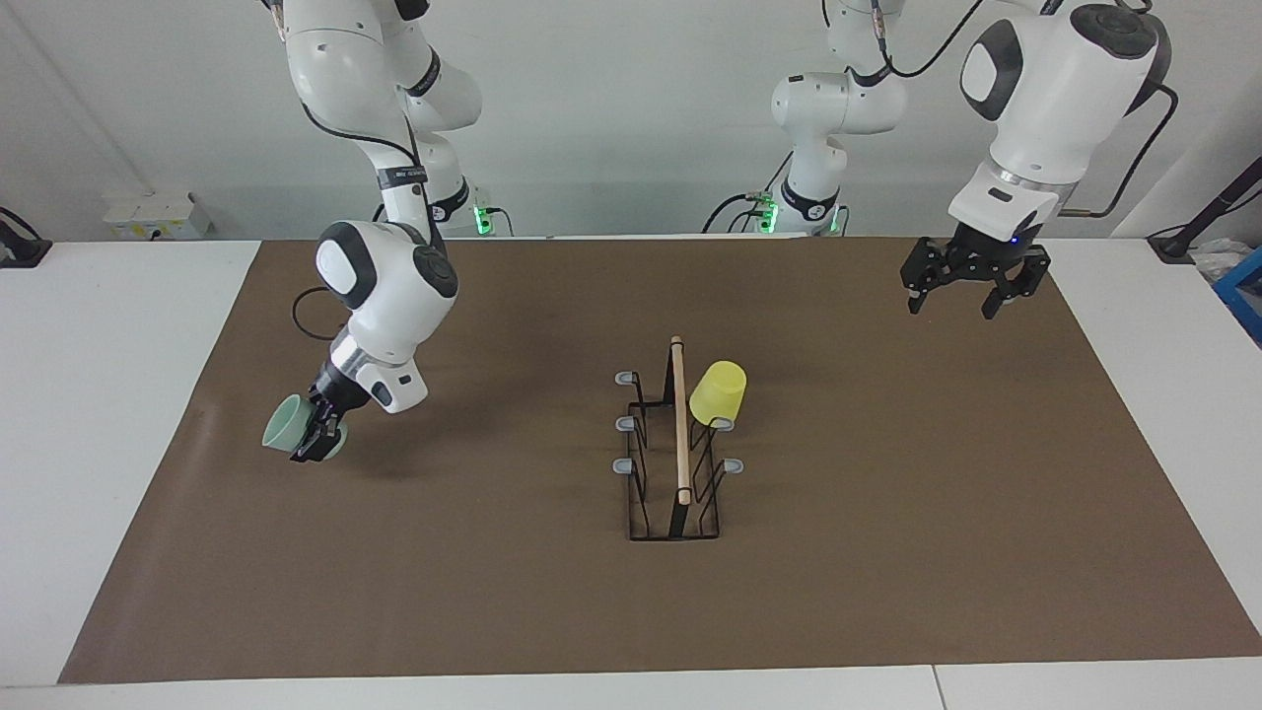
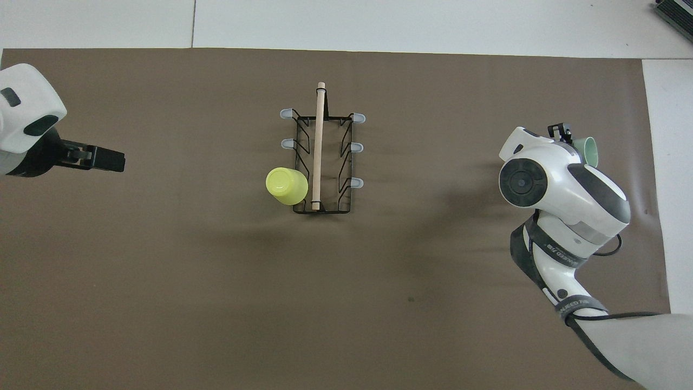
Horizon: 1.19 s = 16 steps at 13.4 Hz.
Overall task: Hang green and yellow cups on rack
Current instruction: 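Grasp and lift the green cup with the right gripper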
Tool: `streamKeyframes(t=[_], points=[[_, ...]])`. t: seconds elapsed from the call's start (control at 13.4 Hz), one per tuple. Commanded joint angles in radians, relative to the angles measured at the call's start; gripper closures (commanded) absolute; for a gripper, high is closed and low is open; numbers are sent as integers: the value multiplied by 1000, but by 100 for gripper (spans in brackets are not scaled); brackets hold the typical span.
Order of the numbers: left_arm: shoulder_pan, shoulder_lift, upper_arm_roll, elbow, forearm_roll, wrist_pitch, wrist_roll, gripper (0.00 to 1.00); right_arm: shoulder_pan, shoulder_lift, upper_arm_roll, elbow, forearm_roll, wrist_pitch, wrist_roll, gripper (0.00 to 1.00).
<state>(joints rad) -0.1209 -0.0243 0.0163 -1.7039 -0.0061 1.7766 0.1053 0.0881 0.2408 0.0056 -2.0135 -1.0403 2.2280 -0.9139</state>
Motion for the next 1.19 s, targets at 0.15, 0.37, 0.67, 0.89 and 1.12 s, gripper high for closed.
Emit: streamKeyframes(t=[0.15,0.37,0.67,0.89,1.12], points=[[15,17,7,101,-25,-150,102,0,-7,-61,30,-13,208,8,-65,41],[43,18,7,124,-23,-210,129,0,-7,-77,30,-11,344,15,-106,41],[44,6,1,113,-15,-230,117,0,-4,-106,63,-11,509,10,-108,41],[43,3,-2,110,-15,-235,80,0,5,-150,85,-8,649,-16,-117,41],[43,3,-1,107,-15,-236,79,0,10,-181,100,-8,775,-30,-120,41]])
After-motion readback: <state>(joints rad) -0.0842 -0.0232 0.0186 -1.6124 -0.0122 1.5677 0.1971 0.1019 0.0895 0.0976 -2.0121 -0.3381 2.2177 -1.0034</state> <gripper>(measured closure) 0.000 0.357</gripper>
